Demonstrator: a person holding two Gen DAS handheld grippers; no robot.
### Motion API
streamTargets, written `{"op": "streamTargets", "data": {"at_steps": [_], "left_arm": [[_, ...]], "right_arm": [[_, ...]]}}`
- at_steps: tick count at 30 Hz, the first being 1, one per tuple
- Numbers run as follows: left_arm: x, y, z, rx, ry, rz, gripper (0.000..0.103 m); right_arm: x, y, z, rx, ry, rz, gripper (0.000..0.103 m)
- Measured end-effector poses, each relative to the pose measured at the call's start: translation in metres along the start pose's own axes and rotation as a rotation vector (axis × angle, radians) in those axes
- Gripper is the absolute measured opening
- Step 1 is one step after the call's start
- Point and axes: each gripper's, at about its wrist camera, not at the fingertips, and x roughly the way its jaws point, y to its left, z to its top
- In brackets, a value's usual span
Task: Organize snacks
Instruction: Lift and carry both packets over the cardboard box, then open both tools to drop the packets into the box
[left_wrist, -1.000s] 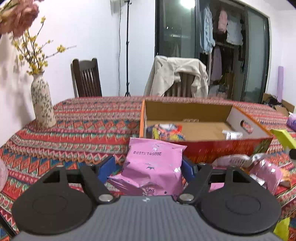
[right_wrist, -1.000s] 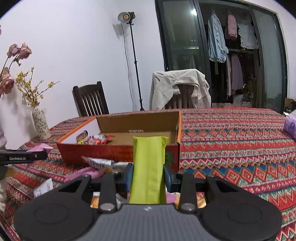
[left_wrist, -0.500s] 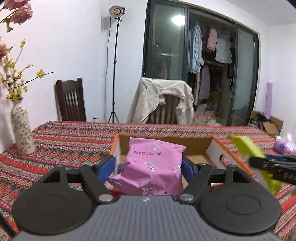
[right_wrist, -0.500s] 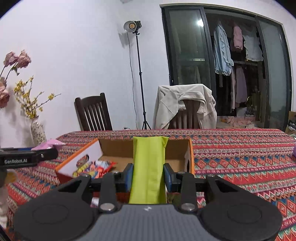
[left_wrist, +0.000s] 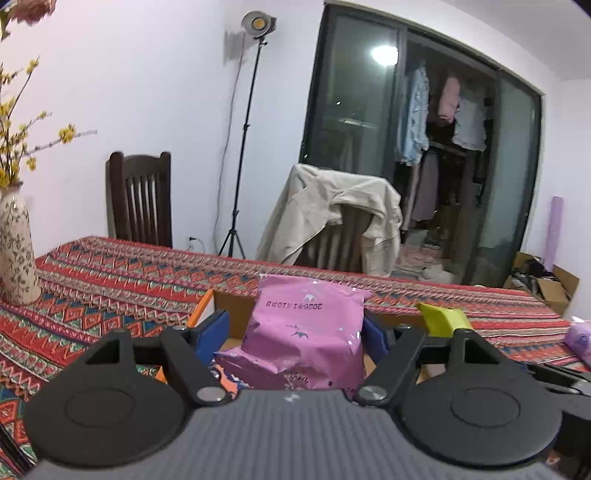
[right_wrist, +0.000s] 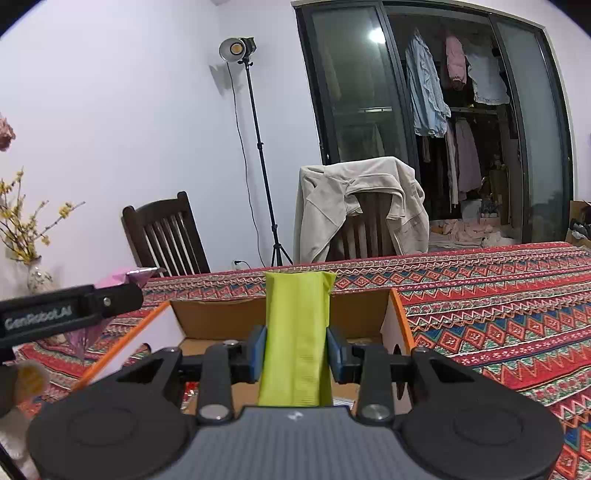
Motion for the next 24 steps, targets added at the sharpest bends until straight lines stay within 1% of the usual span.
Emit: {"op": "streamTargets", "data": {"at_steps": [3,10,12,13,14,15,16,17,18,20,21,22,24], "left_arm": [[0.017,0.006,-0.006,-0.01,0.034,0.009,0.076],[0.026,0.013,-0.013,-0.017,0.043,0.023,0.076],[0.026,0.014,-0.014,-0.024,0.044,0.019,0.079],[0.025,0.016,-0.015,-0.034,0.038,0.014,0.083],[0.022,0.017,-0.015,-0.041,0.028,0.01,0.085],[0.018,0.018,-0.015,-0.046,0.014,0.008,0.094],[0.014,0.019,-0.015,-0.057,-0.008,0.011,0.103],[0.011,0.021,-0.015,-0.069,-0.031,0.018,0.103],[0.008,0.022,-0.015,-0.078,-0.051,0.025,0.103],[0.005,0.024,-0.015,-0.082,-0.053,0.013,0.103],[0.005,0.024,-0.015,-0.087,-0.052,0.01,0.103],[0.005,0.023,-0.014,-0.085,-0.051,0.012,0.103],[0.003,0.021,-0.014,-0.075,-0.054,0.018,0.103]], "right_arm": [[0.014,-0.008,-0.006,0.024,0.027,0.016,0.034],[0.022,-0.012,-0.013,0.034,0.047,0.021,0.034],[0.022,-0.012,-0.014,0.033,0.051,0.02,0.036],[0.021,-0.013,-0.015,0.038,0.048,0.017,0.036],[0.02,-0.014,-0.015,0.041,0.04,0.013,0.039],[0.018,-0.016,-0.016,0.047,0.036,0.013,0.054],[0.016,-0.017,-0.016,0.055,0.028,0.014,0.063],[0.014,-0.019,-0.016,0.062,0.019,0.014,0.081],[0.012,-0.02,-0.016,0.064,0.01,0.014,0.091],[0.009,-0.021,-0.017,0.067,-0.005,0.012,0.096],[0.009,-0.022,-0.018,0.068,-0.008,0.011,0.101],[0.01,-0.022,-0.019,0.067,-0.01,0.01,0.103],[0.01,-0.021,-0.02,0.057,-0.011,0.005,0.103]]}}
